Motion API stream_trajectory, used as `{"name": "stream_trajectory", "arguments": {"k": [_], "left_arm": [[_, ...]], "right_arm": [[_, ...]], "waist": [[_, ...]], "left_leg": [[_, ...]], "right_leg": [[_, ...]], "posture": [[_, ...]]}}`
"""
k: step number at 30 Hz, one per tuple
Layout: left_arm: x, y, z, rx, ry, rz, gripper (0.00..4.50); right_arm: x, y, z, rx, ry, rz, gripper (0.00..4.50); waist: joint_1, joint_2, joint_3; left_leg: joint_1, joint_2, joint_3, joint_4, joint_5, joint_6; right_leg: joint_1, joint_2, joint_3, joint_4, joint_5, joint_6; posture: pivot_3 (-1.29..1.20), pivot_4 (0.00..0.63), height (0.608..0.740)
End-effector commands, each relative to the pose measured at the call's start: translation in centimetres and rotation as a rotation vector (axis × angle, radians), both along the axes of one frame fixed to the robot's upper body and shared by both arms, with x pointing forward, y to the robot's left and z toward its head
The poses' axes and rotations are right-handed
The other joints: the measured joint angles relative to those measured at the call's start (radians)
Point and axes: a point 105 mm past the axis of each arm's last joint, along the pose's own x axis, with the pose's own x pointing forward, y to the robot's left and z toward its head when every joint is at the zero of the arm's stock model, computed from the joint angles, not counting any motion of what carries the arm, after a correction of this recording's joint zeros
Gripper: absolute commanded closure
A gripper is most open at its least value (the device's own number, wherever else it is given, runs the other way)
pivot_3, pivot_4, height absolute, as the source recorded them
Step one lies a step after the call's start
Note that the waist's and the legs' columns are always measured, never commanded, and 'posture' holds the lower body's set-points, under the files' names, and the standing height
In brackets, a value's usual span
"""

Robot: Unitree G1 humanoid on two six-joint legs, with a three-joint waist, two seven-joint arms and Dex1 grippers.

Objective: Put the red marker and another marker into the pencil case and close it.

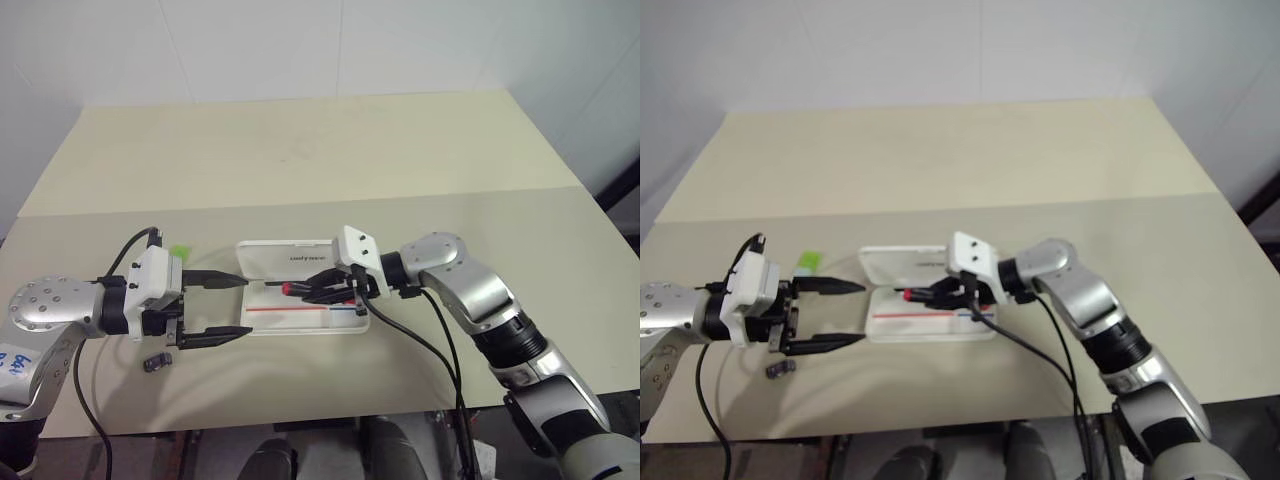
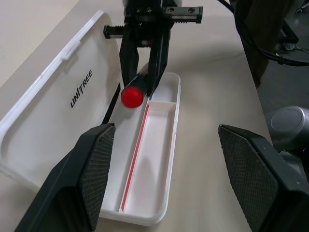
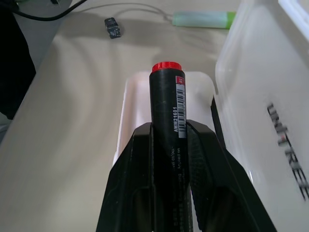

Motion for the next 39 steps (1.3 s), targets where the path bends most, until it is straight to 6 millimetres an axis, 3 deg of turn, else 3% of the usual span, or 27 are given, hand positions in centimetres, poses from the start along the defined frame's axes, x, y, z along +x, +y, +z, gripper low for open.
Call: {"name": "stream_trajectory", "arguments": {"k": [1,11,22,32,39], "left_arm": [[-0.2,0.2,0.9,0.017,-0.044,0.013,0.90],[-0.3,0.4,0.8,0.019,-0.045,0.024,0.90],[-0.2,0.1,0.8,0.009,-0.047,0.022,0.90],[0.0,0.1,0.8,0.006,-0.051,0.021,0.90],[0.1,0.1,0.8,0.002,-0.052,0.020,0.90]], "right_arm": [[-0.3,0.8,0.8,0.012,-0.058,0.057,3.91],[0.2,1.2,-0.4,-0.007,-0.098,0.089,3.91],[0.7,1.9,-0.3,0.015,-0.117,0.084,3.91],[0.2,1.6,-0.2,0.015,-0.100,0.099,0.44],[-0.4,1.9,0.9,0.062,-0.068,0.109,0.44]], "waist": [[-0.003,0.000,0.000],[-0.021,0.000,0.000],[-0.022,0.000,0.000],[-0.022,0.000,0.000],[-0.022,0.000,0.000]], "left_leg": [[0.000,0.000,0.000,0.000,0.000,0.000],[0.000,0.000,0.000,0.001,0.000,0.000],[0.001,0.001,0.000,0.002,0.000,-0.001],[0.001,0.002,0.000,0.002,0.000,-0.001],[0.001,0.002,0.000,0.002,0.000,-0.001]], "right_leg": [[0.000,0.000,0.000,0.000,0.000,0.000],[0.000,0.000,0.000,0.001,0.000,0.000],[0.000,0.002,0.000,0.002,0.000,-0.001],[0.000,0.002,0.000,0.002,0.000,-0.002],[0.000,0.002,0.000,0.002,0.000,-0.002]], "posture": [[0.00,0.150,0.740],[0.00,0.150,0.740],[0.00,0.150,0.740],[0.00,0.150,0.740],[0.00,0.150,0.740]]}}
